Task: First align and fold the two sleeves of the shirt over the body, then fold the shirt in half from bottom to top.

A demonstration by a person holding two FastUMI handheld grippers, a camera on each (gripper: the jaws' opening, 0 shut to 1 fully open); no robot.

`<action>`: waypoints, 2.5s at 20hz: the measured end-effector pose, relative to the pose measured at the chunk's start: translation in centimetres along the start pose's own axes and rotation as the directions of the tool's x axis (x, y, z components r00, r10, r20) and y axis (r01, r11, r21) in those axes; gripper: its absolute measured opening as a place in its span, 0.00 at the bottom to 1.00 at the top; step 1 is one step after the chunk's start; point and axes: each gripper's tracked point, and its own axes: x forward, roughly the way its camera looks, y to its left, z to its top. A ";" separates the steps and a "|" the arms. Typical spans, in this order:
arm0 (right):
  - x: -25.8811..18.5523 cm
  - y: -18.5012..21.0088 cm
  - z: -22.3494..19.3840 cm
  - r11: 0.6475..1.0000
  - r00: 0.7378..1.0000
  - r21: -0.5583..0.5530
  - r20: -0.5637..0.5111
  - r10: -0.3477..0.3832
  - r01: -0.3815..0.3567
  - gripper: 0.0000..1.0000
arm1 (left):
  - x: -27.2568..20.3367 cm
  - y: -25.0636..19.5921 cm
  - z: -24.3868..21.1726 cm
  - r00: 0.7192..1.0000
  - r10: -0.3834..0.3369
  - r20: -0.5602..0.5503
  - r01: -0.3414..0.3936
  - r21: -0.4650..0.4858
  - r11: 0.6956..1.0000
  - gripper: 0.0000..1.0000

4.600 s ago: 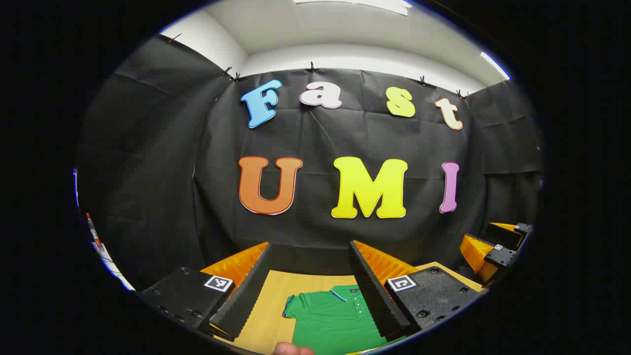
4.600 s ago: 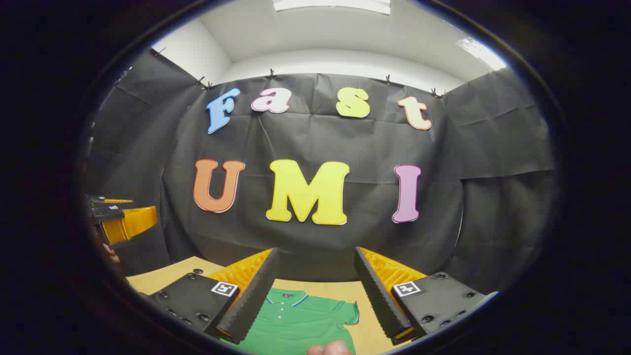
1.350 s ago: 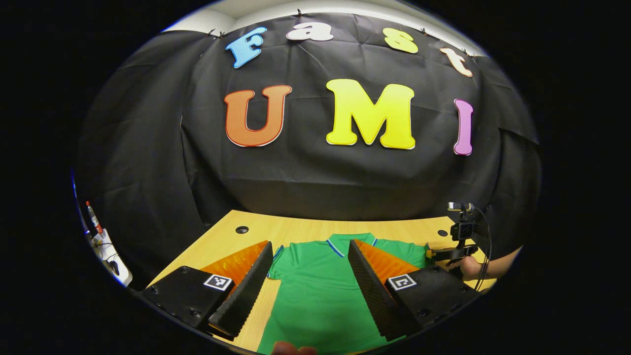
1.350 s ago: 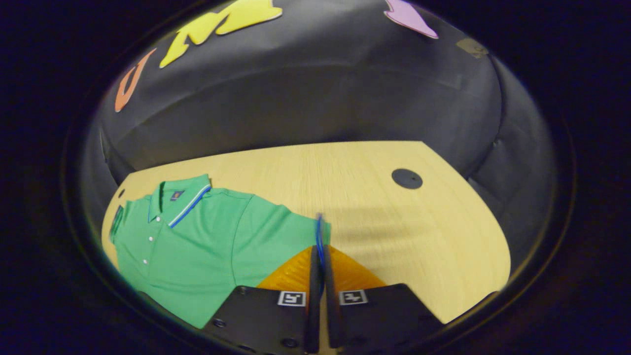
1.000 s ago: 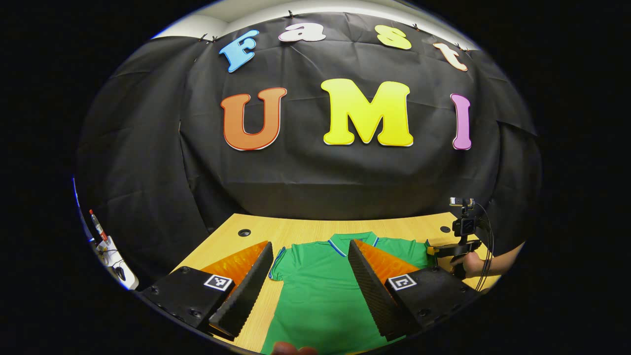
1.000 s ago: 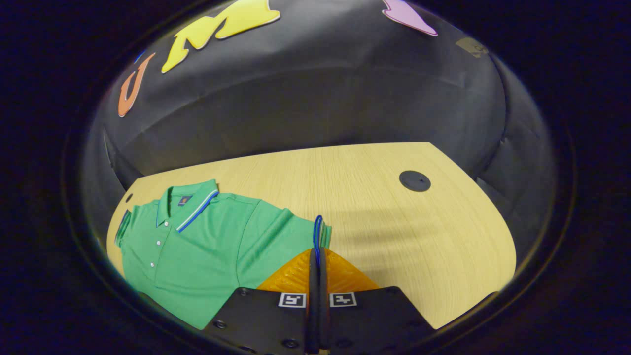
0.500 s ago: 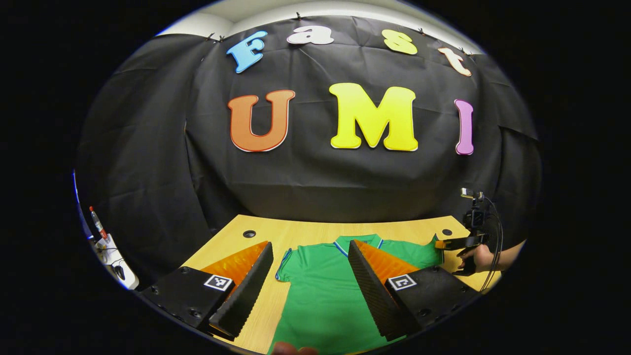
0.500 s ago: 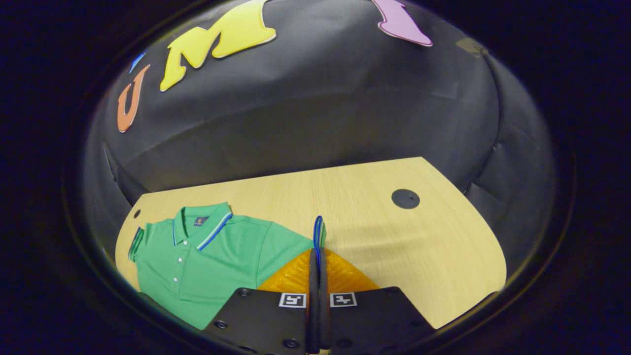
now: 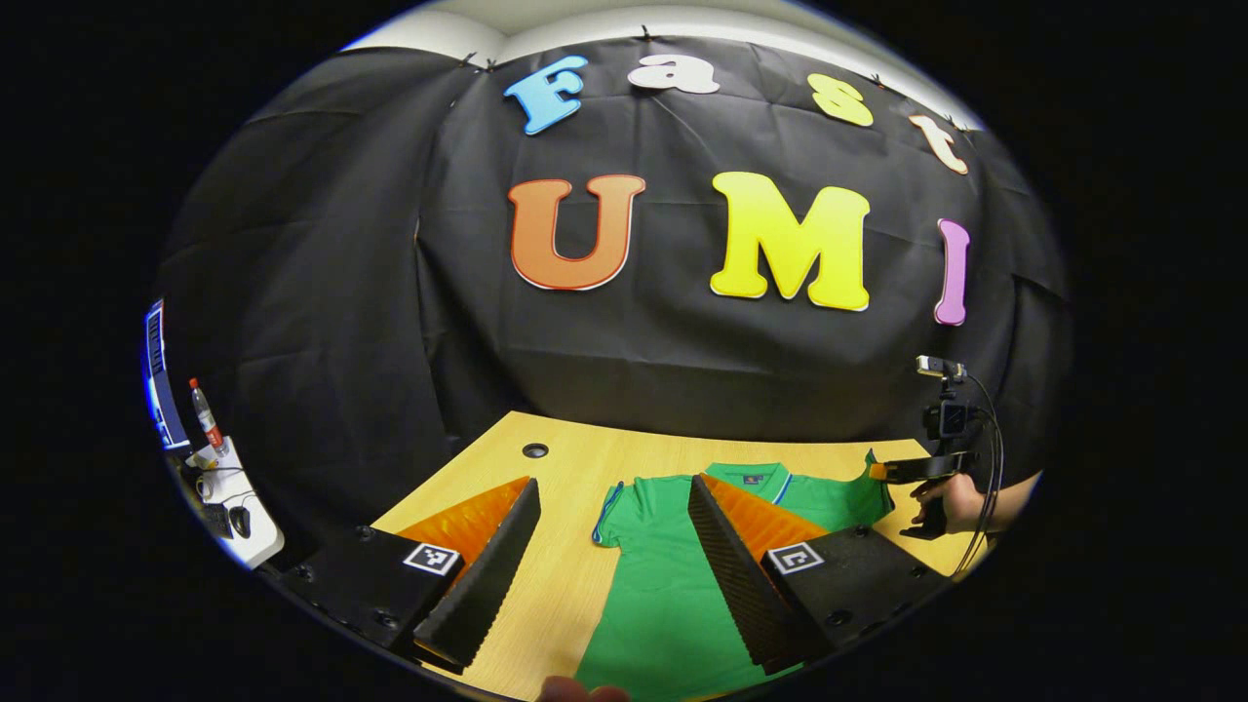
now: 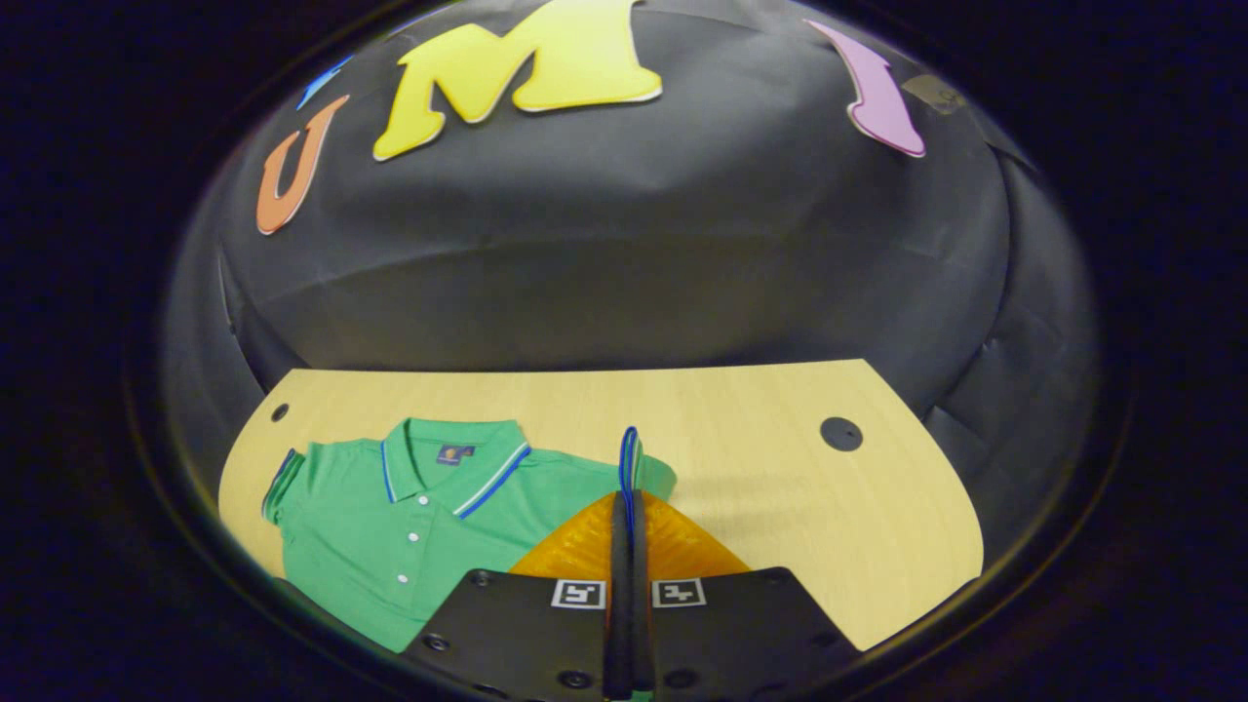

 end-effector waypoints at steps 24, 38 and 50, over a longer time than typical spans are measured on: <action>0.3 11.3 -2.5 0.997 0.995 -0.013 -0.065 0.075 -0.076 0.72 | -1.6 6.9 -1.3 0.999 0.035 -0.040 -0.037 -0.042 0.998 0.99; -24.7 7.3 -0.5 0.992 0.982 -0.074 0.154 0.110 -0.100 0.90 | 8.4 0.4 -3.8 0.923 -0.363 -0.130 0.358 -0.064 0.932 0.98; -32.1 1.0 -7.4 0.998 0.997 0.041 0.069 -0.043 0.041 0.90 | 20.5 -0.3 -13.1 0.868 -0.364 -0.338 0.376 -0.030 0.926 0.99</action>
